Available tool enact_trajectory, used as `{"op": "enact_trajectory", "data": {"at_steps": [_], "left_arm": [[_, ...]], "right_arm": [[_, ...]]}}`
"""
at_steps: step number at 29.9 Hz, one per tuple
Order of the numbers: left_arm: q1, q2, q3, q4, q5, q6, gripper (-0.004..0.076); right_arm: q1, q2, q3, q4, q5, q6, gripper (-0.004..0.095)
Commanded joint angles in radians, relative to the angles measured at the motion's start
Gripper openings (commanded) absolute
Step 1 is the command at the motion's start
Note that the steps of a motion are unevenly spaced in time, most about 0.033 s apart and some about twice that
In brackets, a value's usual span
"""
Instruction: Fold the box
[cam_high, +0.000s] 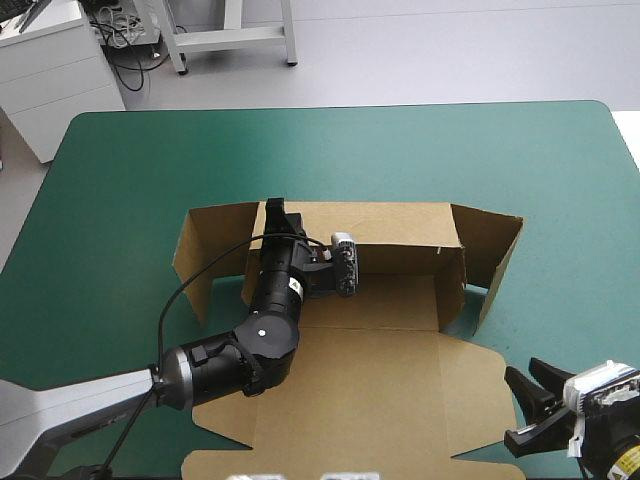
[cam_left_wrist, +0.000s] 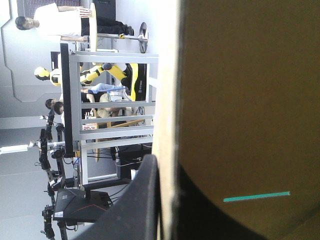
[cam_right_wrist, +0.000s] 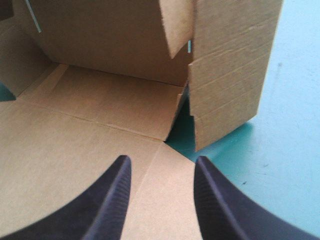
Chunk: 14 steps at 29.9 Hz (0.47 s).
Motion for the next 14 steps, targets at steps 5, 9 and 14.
{"op": "enact_trajectory", "data": {"at_steps": [5,9,14], "left_arm": [[-0.007,-0.034,-0.027,0.069,0.026,-0.031,-0.0032],[-0.007,-0.034,-0.027,0.069,0.026,-0.031,-0.0032],[-0.007,-0.034,-0.027,0.069,0.026,-0.031,-0.0032]], "right_arm": [[-0.004,0.109,-0.165,-0.188,-0.018,0.210,0.0559],[-0.004,0.263,-0.289,-0.241,0.072,0.208,0.0559],[-0.004,0.510,-0.456,-0.339,0.170,0.197,0.0559]]}}
